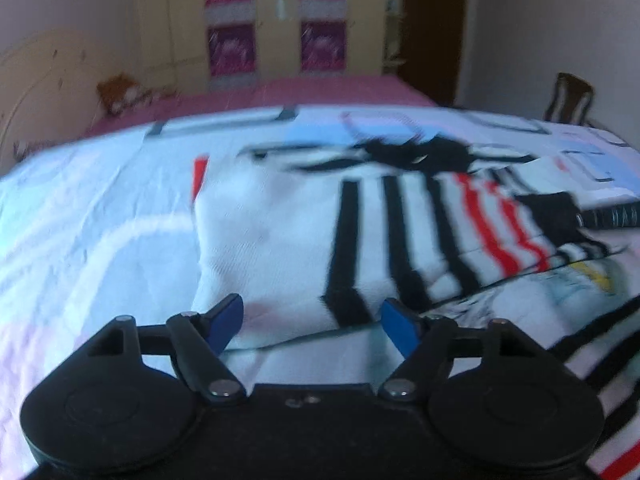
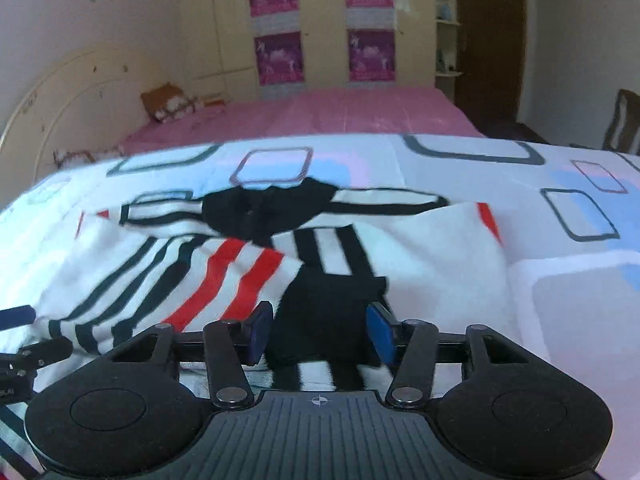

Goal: Fold small clothes

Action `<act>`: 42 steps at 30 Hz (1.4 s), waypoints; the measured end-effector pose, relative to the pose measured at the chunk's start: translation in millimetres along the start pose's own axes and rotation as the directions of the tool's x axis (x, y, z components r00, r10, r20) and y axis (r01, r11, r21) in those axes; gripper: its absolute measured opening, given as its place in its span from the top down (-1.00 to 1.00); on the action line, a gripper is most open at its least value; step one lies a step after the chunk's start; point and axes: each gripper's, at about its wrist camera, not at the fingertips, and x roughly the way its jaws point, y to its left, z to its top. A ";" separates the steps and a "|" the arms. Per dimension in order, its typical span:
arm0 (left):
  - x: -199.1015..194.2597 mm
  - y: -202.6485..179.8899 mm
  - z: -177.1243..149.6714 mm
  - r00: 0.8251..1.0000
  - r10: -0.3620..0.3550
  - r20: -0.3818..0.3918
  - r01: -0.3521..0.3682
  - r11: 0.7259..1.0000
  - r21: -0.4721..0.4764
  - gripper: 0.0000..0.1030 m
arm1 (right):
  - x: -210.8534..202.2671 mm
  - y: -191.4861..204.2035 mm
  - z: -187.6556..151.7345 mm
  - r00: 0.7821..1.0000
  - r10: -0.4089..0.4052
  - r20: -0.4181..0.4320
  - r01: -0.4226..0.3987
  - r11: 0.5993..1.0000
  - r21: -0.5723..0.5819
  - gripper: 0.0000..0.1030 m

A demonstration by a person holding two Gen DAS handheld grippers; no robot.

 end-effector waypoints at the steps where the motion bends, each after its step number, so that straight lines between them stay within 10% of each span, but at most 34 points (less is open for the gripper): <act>1: 0.9 0.0 -1.3 1.000 -0.001 0.007 0.001 1.000 0.019 -0.46 | 14.1 -0.1 -4.9 0.996 -0.051 -0.070 0.050 0.999 -0.016 -0.02; 15: -2.6 -1.5 -2.8 1.000 -0.012 0.006 0.012 0.999 0.034 -0.47 | -17.8 12.6 5.6 0.997 -0.031 0.073 0.029 0.999 0.035 -0.04; 19: -1.5 -3.3 -2.7 1.000 -0.006 0.007 0.006 1.000 0.030 -0.48 | 13.8 16.2 -1.8 0.995 -0.076 -0.070 0.075 0.997 -0.021 -0.04; 29: -0.5 -8.2 -5.1 1.000 0.019 0.008 -0.019 0.998 0.058 -0.49 | 9.8 8.2 -9.4 0.998 -0.048 -0.031 0.047 0.999 -0.011 -0.05; 38: -0.8 -16.0 -2.9 0.999 0.043 -0.016 -0.042 0.995 0.095 -0.60 | 8.4 3.9 -0.3 0.998 -0.009 -0.058 0.008 1.000 -0.014 -0.05; 40: -10.4 -14.9 -2.6 0.999 0.036 -0.019 -0.035 0.996 0.076 -0.89 | -13.6 -3.5 -1.2 1.000 0.018 0.006 -0.018 1.000 0.006 -0.06; 42: -26.2 -14.6 -8.3 0.998 0.061 0.013 -0.061 0.996 0.069 -1.00 | -31.1 -13.2 -5.7 0.999 0.016 0.031 -0.017 1.000 0.023 -0.48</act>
